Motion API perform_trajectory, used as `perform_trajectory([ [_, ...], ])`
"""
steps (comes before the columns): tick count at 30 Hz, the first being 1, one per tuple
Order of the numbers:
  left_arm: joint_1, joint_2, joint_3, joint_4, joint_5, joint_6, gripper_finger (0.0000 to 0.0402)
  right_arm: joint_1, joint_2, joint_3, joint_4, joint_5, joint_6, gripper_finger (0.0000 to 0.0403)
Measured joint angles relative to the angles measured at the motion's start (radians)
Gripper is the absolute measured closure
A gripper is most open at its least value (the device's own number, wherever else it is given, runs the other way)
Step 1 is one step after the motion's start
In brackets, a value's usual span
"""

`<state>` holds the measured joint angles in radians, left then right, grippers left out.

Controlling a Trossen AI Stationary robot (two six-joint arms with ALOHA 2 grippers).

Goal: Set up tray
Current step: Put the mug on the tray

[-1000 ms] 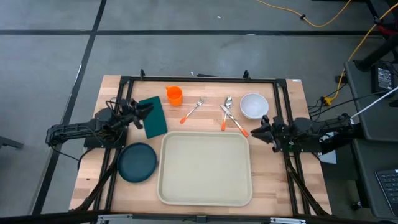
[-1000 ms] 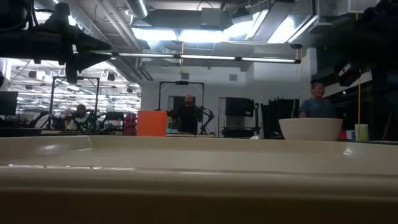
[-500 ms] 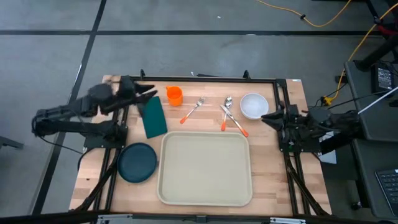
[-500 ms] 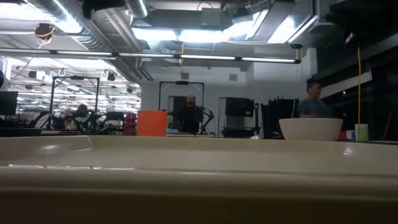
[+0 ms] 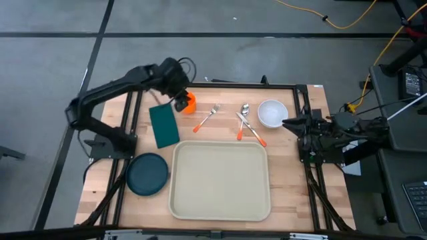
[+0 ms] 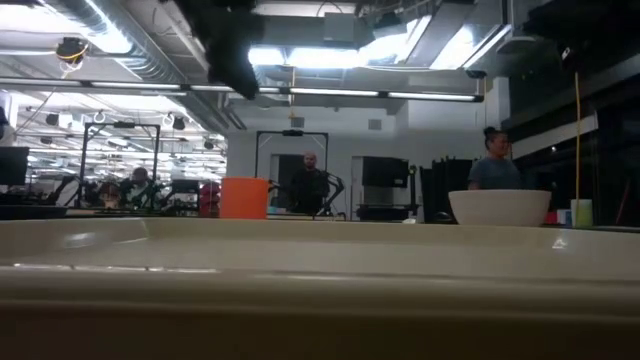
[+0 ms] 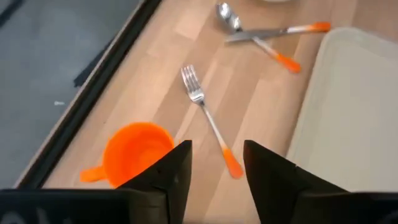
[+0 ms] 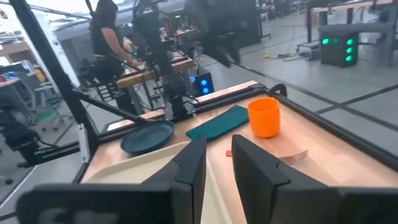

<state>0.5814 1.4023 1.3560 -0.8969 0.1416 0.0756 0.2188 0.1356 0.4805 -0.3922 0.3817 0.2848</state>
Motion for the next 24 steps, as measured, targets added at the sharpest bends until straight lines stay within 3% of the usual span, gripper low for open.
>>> perform_trajectory([
  [11,0.069,0.224,0.035,-0.117,0.003,0.085,0.0160,0.000,0.000,0.000,-0.006,-0.043,-0.001,0.0320],
  [24,0.039,0.333,0.035,-0.094,-0.057,0.111,0.0157,0.000,0.000,0.000,-0.060,-0.043,0.000,0.0320],
])
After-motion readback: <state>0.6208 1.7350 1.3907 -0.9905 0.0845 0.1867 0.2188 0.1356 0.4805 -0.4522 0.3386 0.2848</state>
